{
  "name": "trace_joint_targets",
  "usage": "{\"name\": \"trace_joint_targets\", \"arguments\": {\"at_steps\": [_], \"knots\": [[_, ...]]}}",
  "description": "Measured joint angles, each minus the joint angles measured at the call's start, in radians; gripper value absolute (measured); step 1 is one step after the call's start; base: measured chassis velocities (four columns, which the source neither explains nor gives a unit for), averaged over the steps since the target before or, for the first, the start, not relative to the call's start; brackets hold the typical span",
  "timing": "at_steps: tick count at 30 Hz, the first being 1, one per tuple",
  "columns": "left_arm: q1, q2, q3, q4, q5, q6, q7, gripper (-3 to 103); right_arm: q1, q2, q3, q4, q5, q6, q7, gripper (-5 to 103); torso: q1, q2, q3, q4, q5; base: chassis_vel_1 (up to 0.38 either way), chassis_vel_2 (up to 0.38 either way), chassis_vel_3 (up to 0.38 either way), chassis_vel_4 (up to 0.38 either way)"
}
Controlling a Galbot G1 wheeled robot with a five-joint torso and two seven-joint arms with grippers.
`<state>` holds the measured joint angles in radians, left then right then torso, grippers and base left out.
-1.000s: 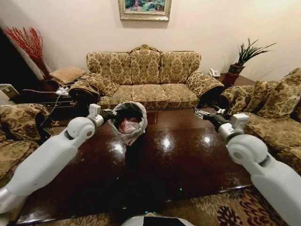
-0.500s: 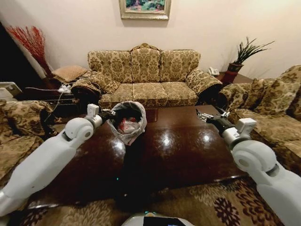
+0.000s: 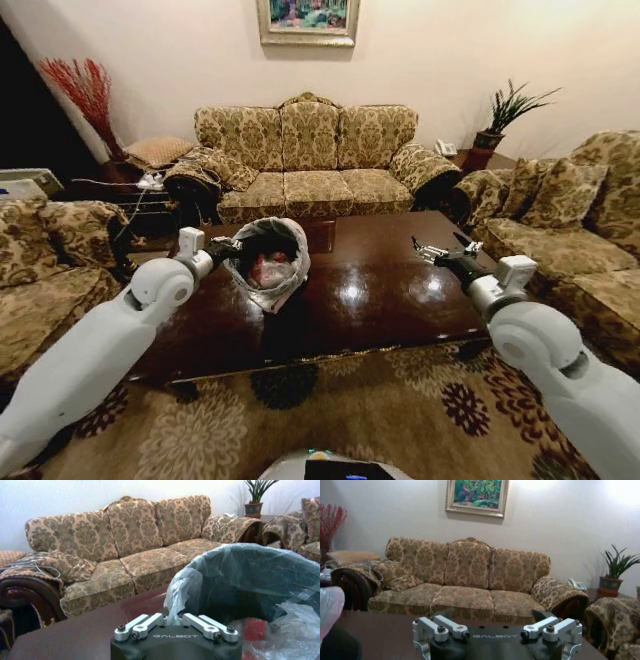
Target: Move to the front of the table and place the trash on the table into the trash bin.
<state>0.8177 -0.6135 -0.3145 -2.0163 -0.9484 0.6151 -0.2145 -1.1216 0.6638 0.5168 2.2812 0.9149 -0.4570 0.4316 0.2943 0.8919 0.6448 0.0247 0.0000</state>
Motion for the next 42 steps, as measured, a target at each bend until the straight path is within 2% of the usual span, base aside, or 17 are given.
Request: {"name": "trace_joint_targets", "arguments": {"at_steps": [14,28,42], "knots": [[0.035,-0.011,-0.017,-0.024,0.008,0.005,-0.004,3,-0.045,0.004,0.012,0.018,-0.017,0.001,0.006,100,-0.004,-0.009,-0.005,-0.0002,0.0001,0.211,-0.192,-0.185,0.211],[0.069,-0.02,-0.047,-0.038,0.018,0.006,-0.001,3,-0.051,0.004,0.0,0.021,-0.031,0.011,0.0,100,-0.035,-0.079,-0.045,0.0,0.0,0.2,-0.07,-0.079,0.199],[0.084,-0.027,-0.057,-0.043,0.028,0.008,0.005,3,-0.053,0.006,-0.011,0.005,-0.044,0.051,-0.015,100,-0.063,-0.144,-0.082,-0.0001,0.0001,0.042,0.016,0.02,0.044]]}}
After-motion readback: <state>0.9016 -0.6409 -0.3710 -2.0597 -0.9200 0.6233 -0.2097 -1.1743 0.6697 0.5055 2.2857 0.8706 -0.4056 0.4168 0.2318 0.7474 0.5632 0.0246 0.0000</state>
